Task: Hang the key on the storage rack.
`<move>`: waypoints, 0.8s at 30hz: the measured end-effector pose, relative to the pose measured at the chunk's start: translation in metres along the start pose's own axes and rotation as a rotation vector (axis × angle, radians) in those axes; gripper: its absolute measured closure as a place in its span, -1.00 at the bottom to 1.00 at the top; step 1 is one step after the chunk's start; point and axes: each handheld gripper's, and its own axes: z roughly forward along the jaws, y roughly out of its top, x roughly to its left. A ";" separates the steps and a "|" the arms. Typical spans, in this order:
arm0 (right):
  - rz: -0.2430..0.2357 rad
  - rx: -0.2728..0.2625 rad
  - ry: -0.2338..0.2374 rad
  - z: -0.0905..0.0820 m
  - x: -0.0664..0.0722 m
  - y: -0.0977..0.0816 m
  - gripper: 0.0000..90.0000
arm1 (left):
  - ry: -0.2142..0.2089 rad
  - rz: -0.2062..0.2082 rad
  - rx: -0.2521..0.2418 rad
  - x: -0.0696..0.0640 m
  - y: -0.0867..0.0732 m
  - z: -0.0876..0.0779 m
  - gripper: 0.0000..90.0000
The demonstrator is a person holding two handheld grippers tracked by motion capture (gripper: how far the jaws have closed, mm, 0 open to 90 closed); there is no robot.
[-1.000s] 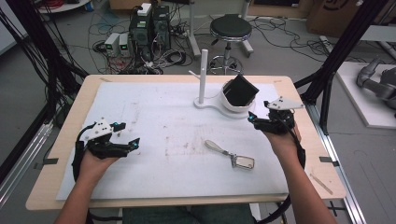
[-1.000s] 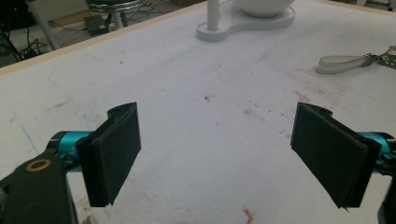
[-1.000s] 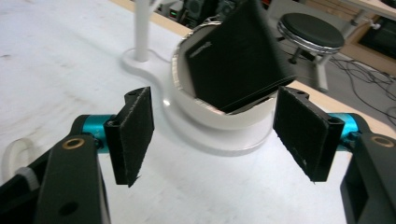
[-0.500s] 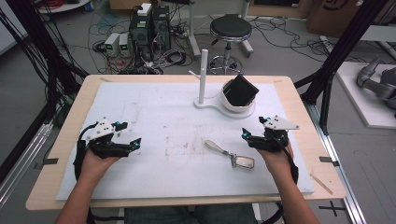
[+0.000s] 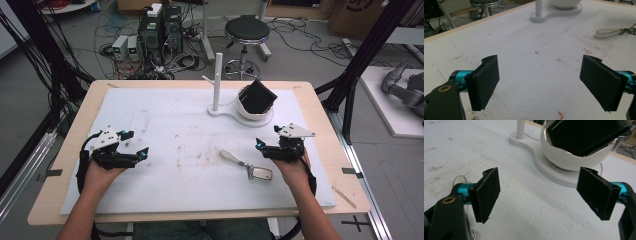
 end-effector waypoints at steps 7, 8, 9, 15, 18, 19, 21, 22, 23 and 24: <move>-0.018 0.000 0.032 0.001 0.005 0.000 -0.57 | 0.001 -0.002 0.003 0.000 -0.002 0.000 -0.64; -0.021 0.001 0.041 0.002 0.006 0.000 -0.57 | 0.001 0.000 0.005 0.001 -0.002 0.000 -0.64; -0.021 0.001 0.041 0.002 0.006 0.000 -0.57 | 0.001 -0.001 0.006 0.001 -0.002 0.000 -0.64; -0.055 0.019 0.087 0.008 0.016 0.000 -0.57 | 0.010 0.004 0.014 0.001 -0.003 0.000 -0.64; -0.074 0.045 0.113 0.013 0.022 -0.002 -0.57 | 0.012 0.000 0.018 0.000 -0.003 -0.001 -0.64; -0.086 0.047 0.126 0.015 0.024 -0.003 -0.57 | 0.013 0.000 0.018 0.000 -0.004 -0.001 -0.64; -0.098 0.068 0.141 0.017 0.029 -0.004 -0.57 | 0.012 0.001 0.018 0.000 -0.003 0.000 -0.64; -0.111 0.081 0.150 0.019 0.031 -0.005 -0.57 | 0.010 0.003 0.020 0.000 -0.003 0.000 -0.64; -0.125 0.090 0.164 0.021 0.034 -0.005 -0.57 | 0.008 0.003 0.018 -0.001 -0.003 0.000 -0.64; -0.132 0.103 0.171 0.022 0.036 -0.006 -0.57 | 0.007 0.006 0.018 -0.001 -0.003 0.000 -0.64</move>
